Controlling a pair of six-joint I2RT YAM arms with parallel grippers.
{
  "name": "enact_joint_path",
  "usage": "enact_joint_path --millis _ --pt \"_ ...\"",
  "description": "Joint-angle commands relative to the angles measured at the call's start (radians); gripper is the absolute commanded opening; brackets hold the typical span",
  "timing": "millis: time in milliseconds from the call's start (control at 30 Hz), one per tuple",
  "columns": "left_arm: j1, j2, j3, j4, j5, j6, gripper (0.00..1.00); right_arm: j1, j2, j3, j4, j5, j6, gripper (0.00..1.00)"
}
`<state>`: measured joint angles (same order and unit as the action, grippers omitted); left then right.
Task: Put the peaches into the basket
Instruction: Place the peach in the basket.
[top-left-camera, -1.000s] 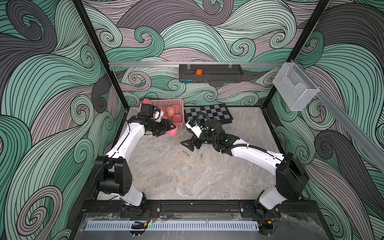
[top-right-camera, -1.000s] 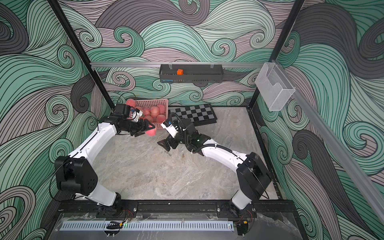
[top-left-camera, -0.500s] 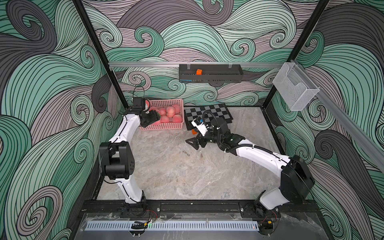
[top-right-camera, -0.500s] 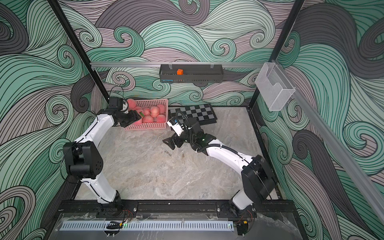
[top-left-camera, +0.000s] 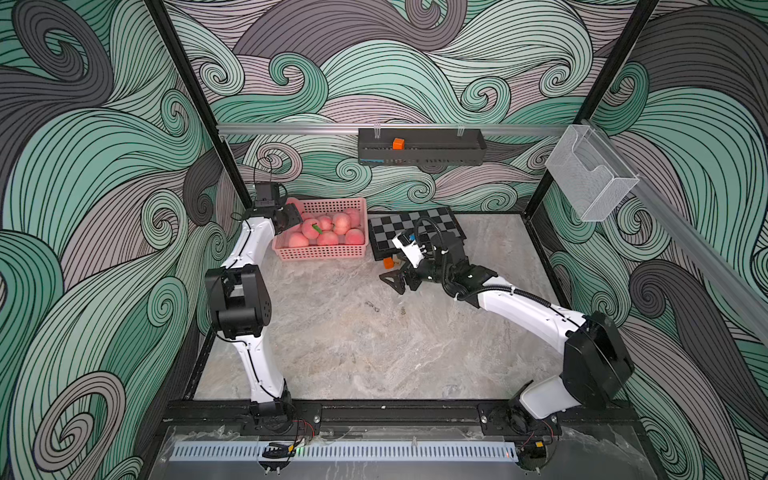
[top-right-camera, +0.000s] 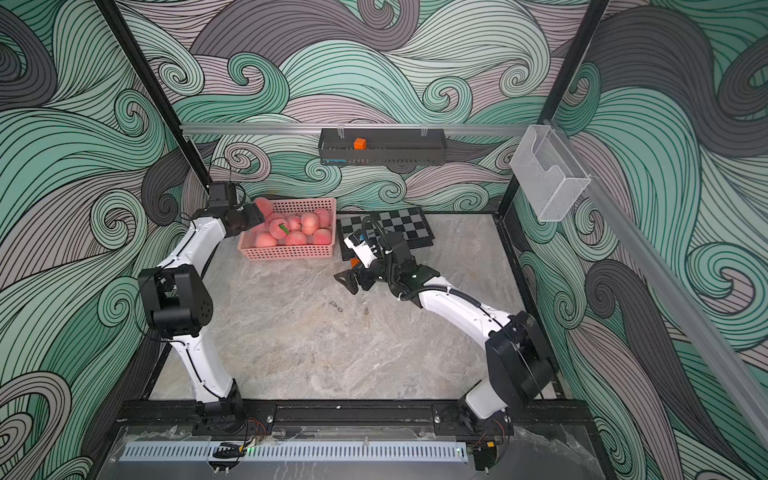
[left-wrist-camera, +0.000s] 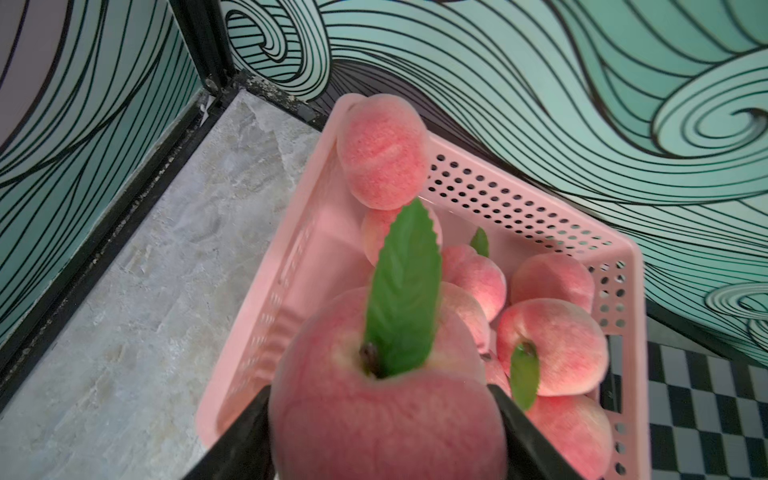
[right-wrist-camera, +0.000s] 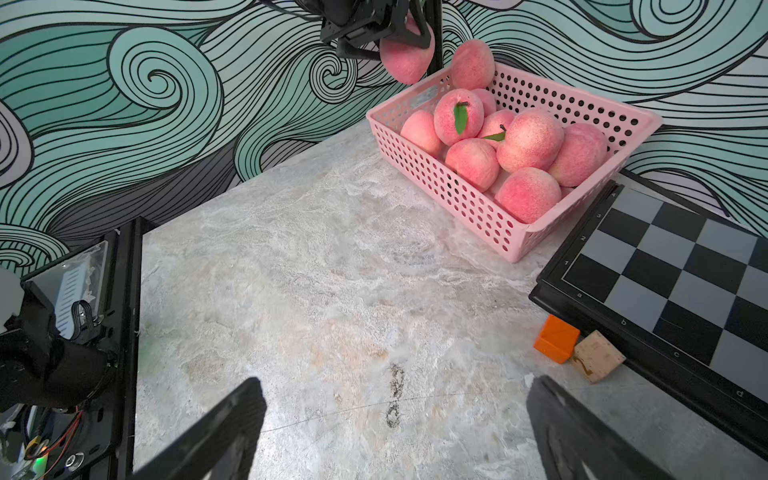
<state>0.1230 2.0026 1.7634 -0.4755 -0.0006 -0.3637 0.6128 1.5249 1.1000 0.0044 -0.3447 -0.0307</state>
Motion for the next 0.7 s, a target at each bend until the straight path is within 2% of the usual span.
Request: enact_joint_path --millis 0,233,667 --pt "0.012 0.051 0.037 0.07 -0.033 0.059 0.62 -0.008 -0.026 -0.01 -0.017 -0.027 -0.039 0.99" --pt "0.026 0.137 0.091 0.119 -0.036 0.11 0.62 -0.022 -0.037 -0.033 -0.02 -0.017 -0.048 0.99" --pt "0.024 0.222 0.138 0.168 -0.003 0.121 0.64 -0.031 -0.005 -0.024 -0.004 -0.024 -0.038 0.99"
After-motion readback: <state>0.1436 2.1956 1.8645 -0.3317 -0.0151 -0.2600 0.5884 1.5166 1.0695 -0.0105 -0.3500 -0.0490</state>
